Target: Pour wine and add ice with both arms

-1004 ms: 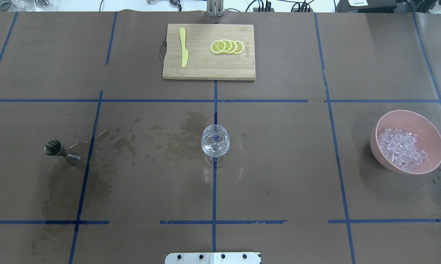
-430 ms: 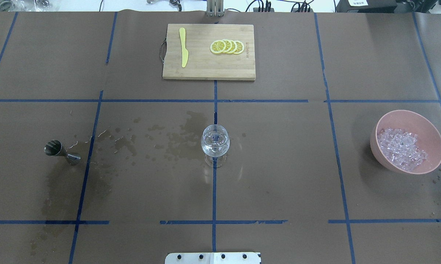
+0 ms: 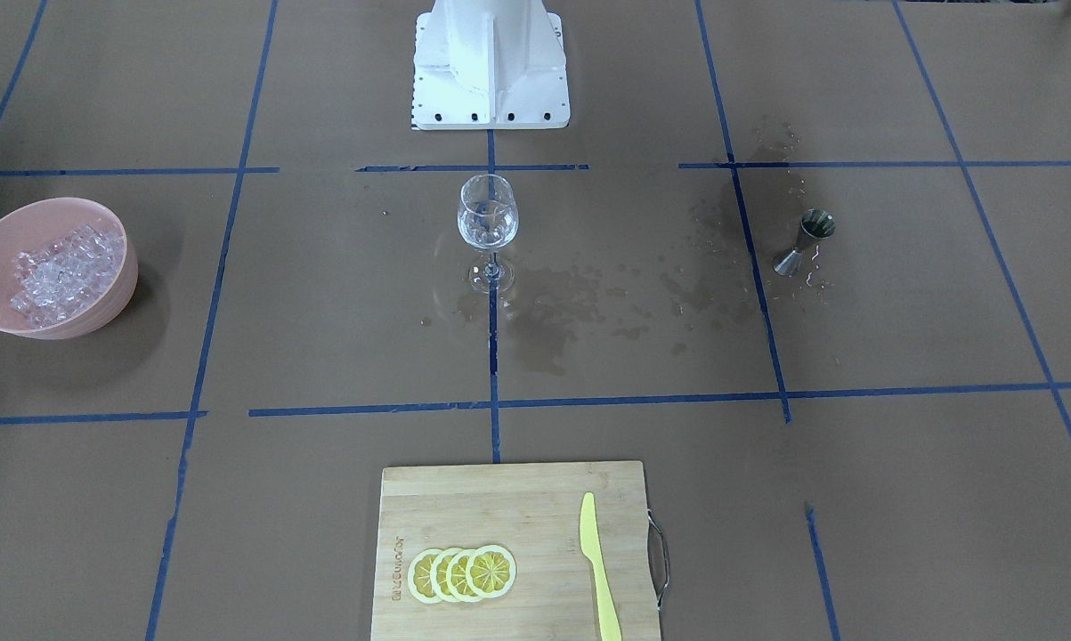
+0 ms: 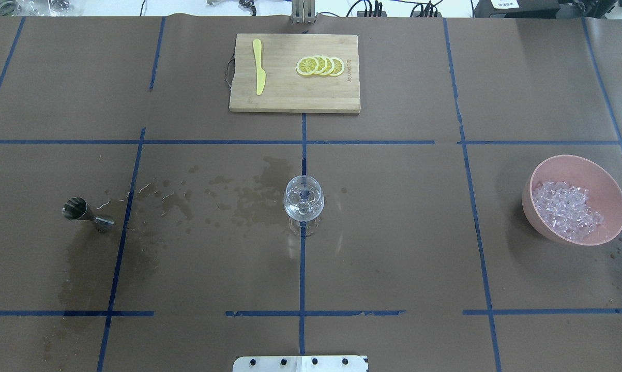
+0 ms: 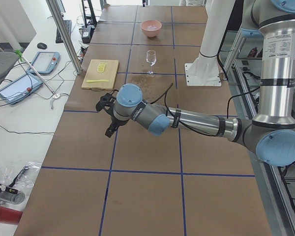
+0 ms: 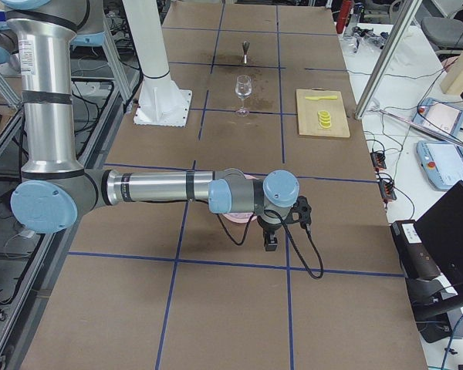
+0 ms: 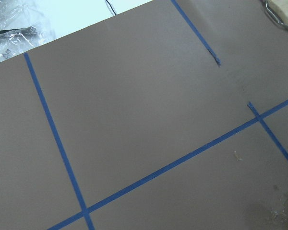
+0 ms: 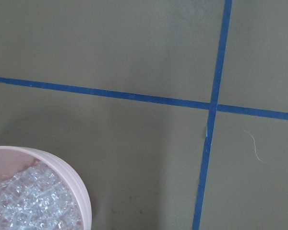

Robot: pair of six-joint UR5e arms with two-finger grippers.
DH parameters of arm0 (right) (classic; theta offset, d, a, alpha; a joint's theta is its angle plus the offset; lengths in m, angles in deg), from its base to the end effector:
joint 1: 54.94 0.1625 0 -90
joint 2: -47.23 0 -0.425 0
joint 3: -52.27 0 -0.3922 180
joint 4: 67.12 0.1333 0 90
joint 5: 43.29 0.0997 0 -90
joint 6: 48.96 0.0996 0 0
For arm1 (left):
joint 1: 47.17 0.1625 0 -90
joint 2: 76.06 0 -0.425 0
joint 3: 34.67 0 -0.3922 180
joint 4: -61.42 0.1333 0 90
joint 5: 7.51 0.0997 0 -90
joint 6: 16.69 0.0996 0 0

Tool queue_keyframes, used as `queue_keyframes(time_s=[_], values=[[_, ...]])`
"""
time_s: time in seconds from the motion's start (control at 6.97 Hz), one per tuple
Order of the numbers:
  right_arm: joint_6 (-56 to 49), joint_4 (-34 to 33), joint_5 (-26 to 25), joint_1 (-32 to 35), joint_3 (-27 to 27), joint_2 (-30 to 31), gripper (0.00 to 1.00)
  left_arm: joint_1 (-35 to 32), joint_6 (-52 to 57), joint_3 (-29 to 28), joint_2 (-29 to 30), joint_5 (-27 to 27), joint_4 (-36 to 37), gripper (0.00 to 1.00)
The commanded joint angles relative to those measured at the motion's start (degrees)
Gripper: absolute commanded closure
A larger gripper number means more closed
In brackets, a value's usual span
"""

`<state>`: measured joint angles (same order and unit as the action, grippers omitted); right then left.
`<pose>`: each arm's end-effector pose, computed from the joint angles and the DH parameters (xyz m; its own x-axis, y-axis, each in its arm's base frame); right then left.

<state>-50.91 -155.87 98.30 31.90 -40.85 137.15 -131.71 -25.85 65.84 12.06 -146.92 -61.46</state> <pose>0.0278 -0.4987 0.6196 0.6148 -0.1288 0.7781 0.0759 0.9917 0.1041 -0.0106 -0.4947 0.5109 0.6035 0.4371 -0.6669 0.0251 0.8255 0.5638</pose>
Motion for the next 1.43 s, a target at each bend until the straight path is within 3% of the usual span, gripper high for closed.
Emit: queue_keyframes(time_s=[0.0,0.14,0.43,0.57,0.86,1.29], values=[[0.01,1.12,0.00,-0.01,0.57,-0.10,0.00,9.08,-21.94,-1.11,-1.71,5.77,-19.51,0.05],[0.09,1.21,0.00,-0.01,0.48,-0.10,0.00,16.01,-30.21,-0.76,-4.42,17.05,-29.34,0.01],[0.10,1.38,0.00,0.00,0.57,-0.19,0.00,29.28,-40.73,4.39,-8.90,33.15,-35.06,0.01],[0.01,1.38,0.00,-0.01,0.48,-0.19,0.00,41.01,-44.76,7.13,-11.19,51.17,-35.24,0.01],[0.01,1.38,0.00,-0.01,0.39,-0.45,0.00,48.29,-50.75,14.84,-18.46,55.29,-35.85,0.01],[0.10,1.38,0.00,0.00,0.13,-0.54,0.00,68.92,-61.35,15.68,-23.08,85.27,-35.51,0.01]])
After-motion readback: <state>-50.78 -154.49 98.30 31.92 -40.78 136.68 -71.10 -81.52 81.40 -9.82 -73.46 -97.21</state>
